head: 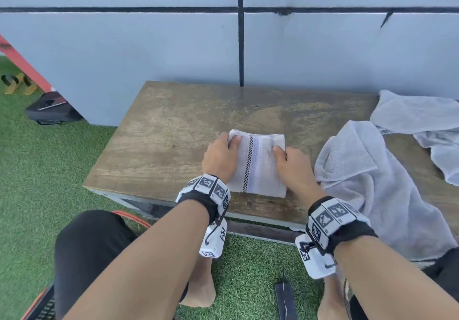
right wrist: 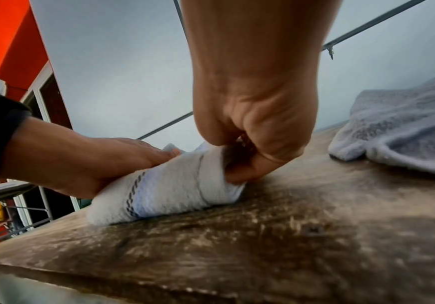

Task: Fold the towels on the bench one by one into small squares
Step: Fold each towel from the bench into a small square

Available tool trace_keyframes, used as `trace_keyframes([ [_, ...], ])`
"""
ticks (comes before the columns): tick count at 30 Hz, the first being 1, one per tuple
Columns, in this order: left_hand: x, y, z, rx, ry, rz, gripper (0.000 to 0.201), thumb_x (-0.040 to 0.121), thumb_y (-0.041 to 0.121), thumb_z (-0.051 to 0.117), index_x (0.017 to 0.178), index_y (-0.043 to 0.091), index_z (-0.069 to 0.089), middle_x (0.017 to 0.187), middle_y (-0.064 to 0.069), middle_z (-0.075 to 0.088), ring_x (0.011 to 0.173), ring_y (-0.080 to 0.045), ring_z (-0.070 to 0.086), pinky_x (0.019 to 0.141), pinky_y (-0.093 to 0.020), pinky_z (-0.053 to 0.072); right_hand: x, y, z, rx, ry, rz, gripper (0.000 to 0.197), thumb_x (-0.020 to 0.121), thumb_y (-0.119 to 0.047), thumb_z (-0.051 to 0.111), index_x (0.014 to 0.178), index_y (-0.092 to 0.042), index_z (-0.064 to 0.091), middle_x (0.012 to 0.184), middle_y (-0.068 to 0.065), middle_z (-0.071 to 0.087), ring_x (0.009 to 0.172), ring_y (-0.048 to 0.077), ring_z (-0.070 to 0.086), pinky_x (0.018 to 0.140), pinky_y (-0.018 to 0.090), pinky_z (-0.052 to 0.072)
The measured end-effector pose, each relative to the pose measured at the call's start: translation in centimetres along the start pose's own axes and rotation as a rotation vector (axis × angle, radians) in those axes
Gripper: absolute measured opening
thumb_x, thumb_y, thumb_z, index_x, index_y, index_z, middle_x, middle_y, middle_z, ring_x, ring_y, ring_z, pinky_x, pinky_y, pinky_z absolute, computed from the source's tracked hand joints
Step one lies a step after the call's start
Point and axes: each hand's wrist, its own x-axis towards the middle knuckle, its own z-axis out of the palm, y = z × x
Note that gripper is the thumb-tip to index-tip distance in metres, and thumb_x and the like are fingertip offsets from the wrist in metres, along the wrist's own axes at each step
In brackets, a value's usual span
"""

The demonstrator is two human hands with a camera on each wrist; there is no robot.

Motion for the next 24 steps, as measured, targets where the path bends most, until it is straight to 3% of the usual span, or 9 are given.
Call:
trace_keyframes([
  [3,0.9,-0.3,0.9,0.132,0.034,-0.028,0.044,0.103,0.052,0.034,0.088,0.015,0.052,0.084,-0.005,0.063,0.079,-0.030,0.061,0.073,-0.040,0.050,1.0,0.6,0.7,-0.021,0.026,0.045,0.049,0.104,-0.047,0.034,0.067,-0.016,0.043,0.069,0.004,0.053,0.068,0.024,0.053,0.059,0.034,0.034],
  [6,1.5,-0.4,1.5,0.178,0.087,-0.057,0.050,0.104,0.054,0.028,0.091,0.016,0.059,0.083,-0.006,0.065,0.079,-0.030,0.061,0.071,-0.038,0.047,1.2,0.5,0.7,-0.038,0.042,0.051,0.051,0.105,-0.042,0.034,0.063,-0.015,0.042,0.063,0.005,0.051,0.062,0.023,0.049,0.059,0.034,0.034],
  [10,1.8,-0.2,1.7,0.178,0.089,-0.095,0.052,0.104,0.054,0.027,0.097,0.018,0.064,0.087,-0.006,0.066,0.082,-0.031,0.060,0.074,-0.039,0.046,1.3,0.0,0.4,-0.069,0.042,0.065,0.055,0.106,-0.039,0.034,0.059,-0.011,0.043,0.060,0.008,0.050,0.059,0.022,0.047,0.058,0.035,0.029],
  [15,2.4,0.1,1.1,0.113,0.042,-0.186,0.054,0.102,0.056,0.030,0.093,0.013,0.061,0.088,-0.005,0.065,0.082,-0.028,0.061,0.074,-0.037,0.048,1.6,-0.1,0.8,-0.102,0.053,0.094,0.052,0.105,-0.042,0.033,0.062,-0.014,0.043,0.064,0.008,0.052,0.070,0.030,0.054,0.063,0.034,0.034],
  [18,2.6,0.0,0.4,0.001,-0.008,-0.235,0.057,0.099,0.061,0.033,0.101,0.012,0.062,0.097,-0.005,0.067,0.087,-0.026,0.063,0.076,-0.038,0.051,1.5,-0.1,0.8,-0.052,0.057,0.141,0.047,0.102,-0.050,0.034,0.077,-0.013,0.049,0.079,0.010,0.059,0.077,0.029,0.058,0.060,0.033,0.036],
  [21,1.6,0.5,-0.4,-0.121,0.060,-0.187,0.041,0.100,0.054,0.040,0.109,0.016,0.053,0.103,-0.002,0.064,0.088,-0.021,0.061,0.077,-0.037,0.049,0.2,-0.5,0.2,-0.064,0.147,0.109,0.040,0.099,-0.053,0.038,0.106,-0.015,0.043,0.098,0.007,0.061,0.080,0.021,0.059,0.061,0.035,0.043],
  [24,-0.8,0.4,-0.6,0.005,0.249,0.112,0.024,0.098,0.040,0.048,0.107,0.018,0.048,0.104,0.000,0.055,0.089,-0.018,0.055,0.080,-0.040,0.052,-1.3,-0.9,-0.3,-0.264,0.354,-0.257,0.035,0.098,-0.035,0.049,0.123,-0.011,0.043,0.122,0.010,0.051,0.111,0.026,0.050,0.091,0.040,0.046],
])
